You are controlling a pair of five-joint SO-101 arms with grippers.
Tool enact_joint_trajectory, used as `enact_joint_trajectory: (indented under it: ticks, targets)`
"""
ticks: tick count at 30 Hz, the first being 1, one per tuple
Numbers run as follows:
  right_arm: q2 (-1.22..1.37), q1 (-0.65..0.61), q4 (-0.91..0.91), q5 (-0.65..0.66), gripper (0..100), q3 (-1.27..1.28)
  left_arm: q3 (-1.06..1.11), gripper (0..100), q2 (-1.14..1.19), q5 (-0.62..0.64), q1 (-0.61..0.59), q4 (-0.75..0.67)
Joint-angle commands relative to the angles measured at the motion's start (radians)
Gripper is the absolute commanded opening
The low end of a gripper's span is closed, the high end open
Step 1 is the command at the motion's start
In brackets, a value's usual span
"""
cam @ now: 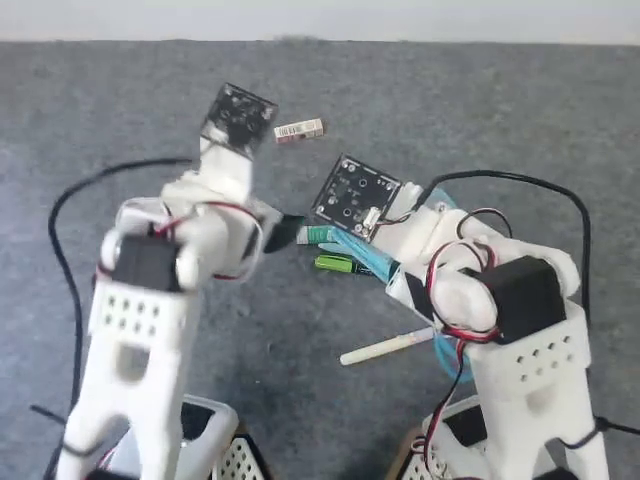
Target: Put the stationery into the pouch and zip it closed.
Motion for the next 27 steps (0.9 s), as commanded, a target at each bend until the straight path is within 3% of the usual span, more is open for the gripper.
enact_joint_trajectory:
  ticks: [1, 6, 12, 19, 27]
  targets:
    - [-0.027, 0.010, 0.041, -0.051, 0.8, -0.006, 0.048, 30, -0.092, -0.011, 0.101, -0.075]
    - [-0.027, -0.047, 0.041, -0.120, 0.8, -0.006, 0.125, 30, -0.091, 0.006, 0.130, -0.161]
    - [-0.027, -0.065, 0.041, -0.126, 0.8, -0.006, 0.150, 30, -0.089, 0.011, 0.146, -0.187]
    - [-0.027, -0.077, 0.041, -0.126, 0.8, -0.006, 0.278, 30, -0.028, 0.023, 0.149, -0.377]
    - [-0.027, -0.077, 0.041, -0.121, 0.8, -0.006, 0.277, 30, 0.060, 0.023, 0.141, -0.465]
